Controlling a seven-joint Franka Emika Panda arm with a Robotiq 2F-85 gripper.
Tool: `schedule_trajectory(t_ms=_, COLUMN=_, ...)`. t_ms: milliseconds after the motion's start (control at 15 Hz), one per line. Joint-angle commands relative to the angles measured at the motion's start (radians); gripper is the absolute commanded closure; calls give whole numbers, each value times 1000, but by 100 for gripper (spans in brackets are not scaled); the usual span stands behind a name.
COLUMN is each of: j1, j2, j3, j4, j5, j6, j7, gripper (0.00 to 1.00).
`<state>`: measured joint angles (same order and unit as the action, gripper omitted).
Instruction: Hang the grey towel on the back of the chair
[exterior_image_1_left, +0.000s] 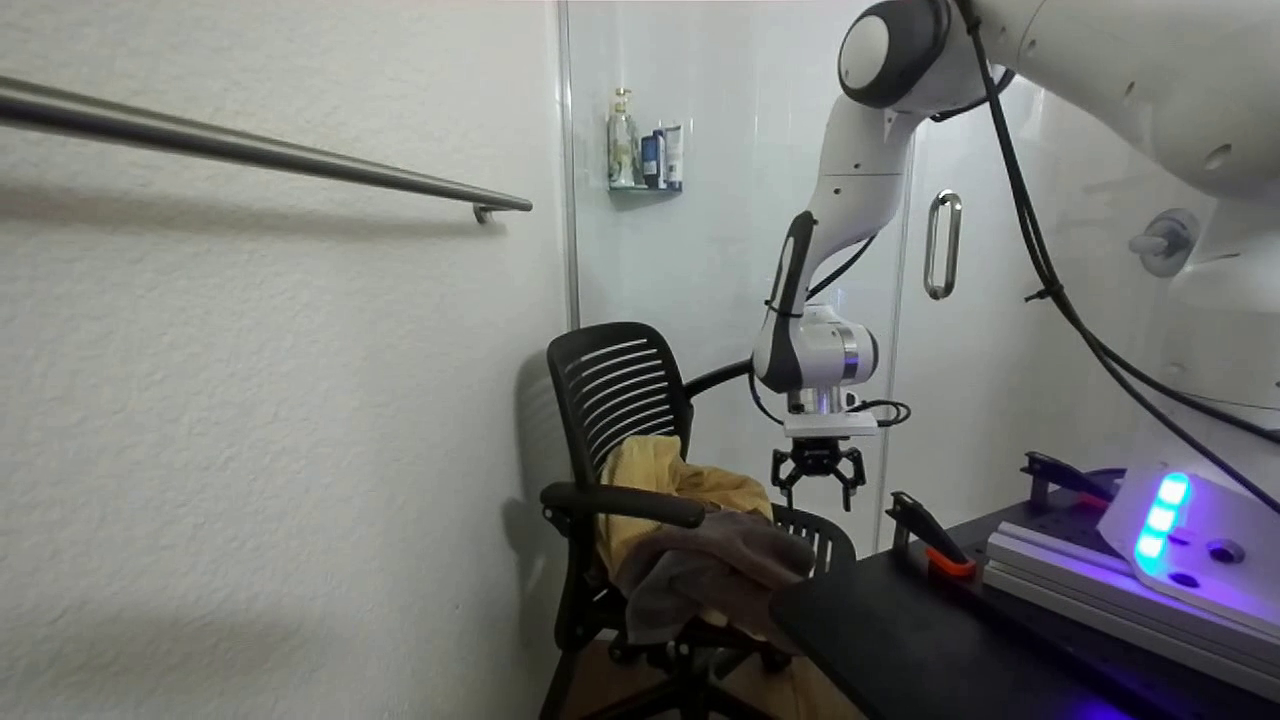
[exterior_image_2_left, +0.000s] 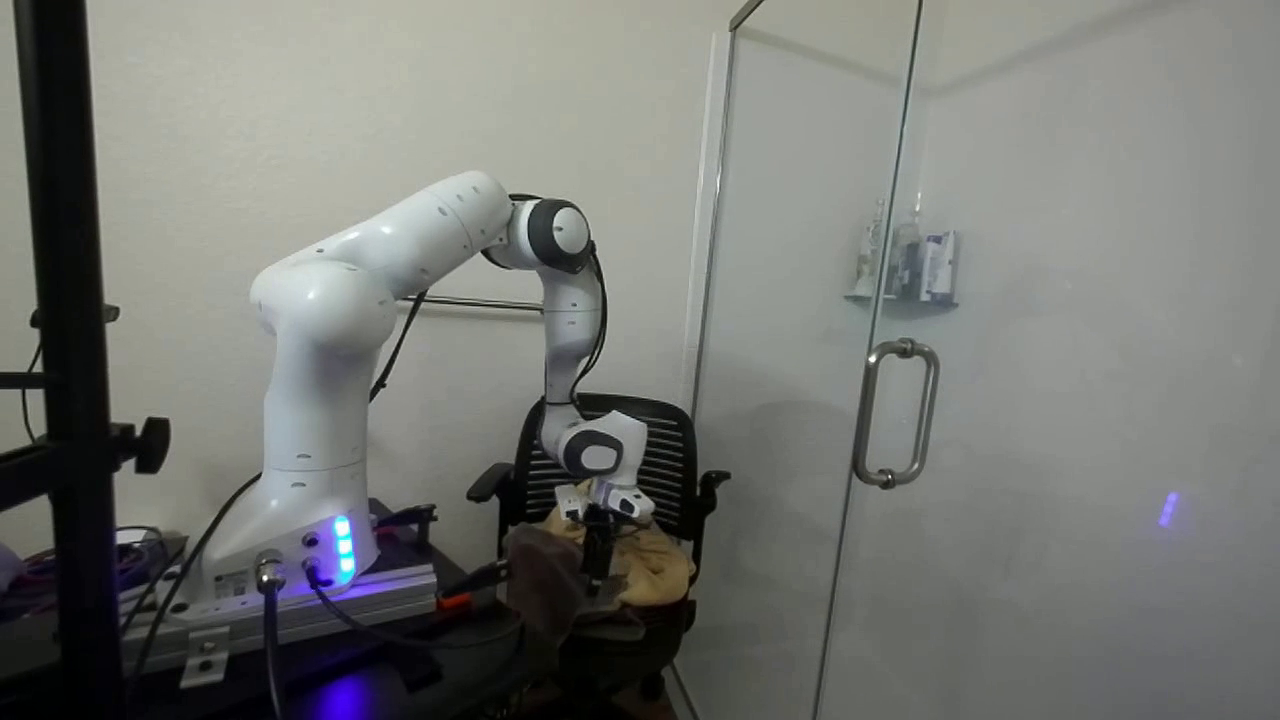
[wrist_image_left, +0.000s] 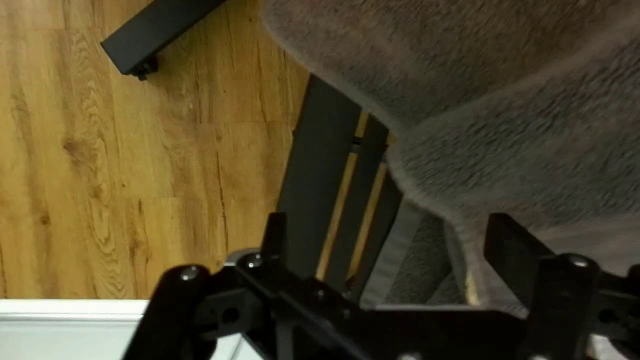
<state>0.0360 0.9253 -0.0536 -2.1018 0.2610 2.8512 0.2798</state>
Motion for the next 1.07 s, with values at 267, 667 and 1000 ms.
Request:
schedule_trajectory(t_ms=267, j1=252, j2=1, j3=59, j4=-131, j5=-2, j6=181, j7=89, gripper=0)
schedule_trajectory(t_ms=667, j1=175, j2=15, j3=182, j4=-135, j5=14, j6=322, j7=67, gripper=0)
schedule_trajectory(t_ms=1000, j1=159, j2=2, j3=214, j4=-140, j5=17, j6=309, j7=68, gripper=0)
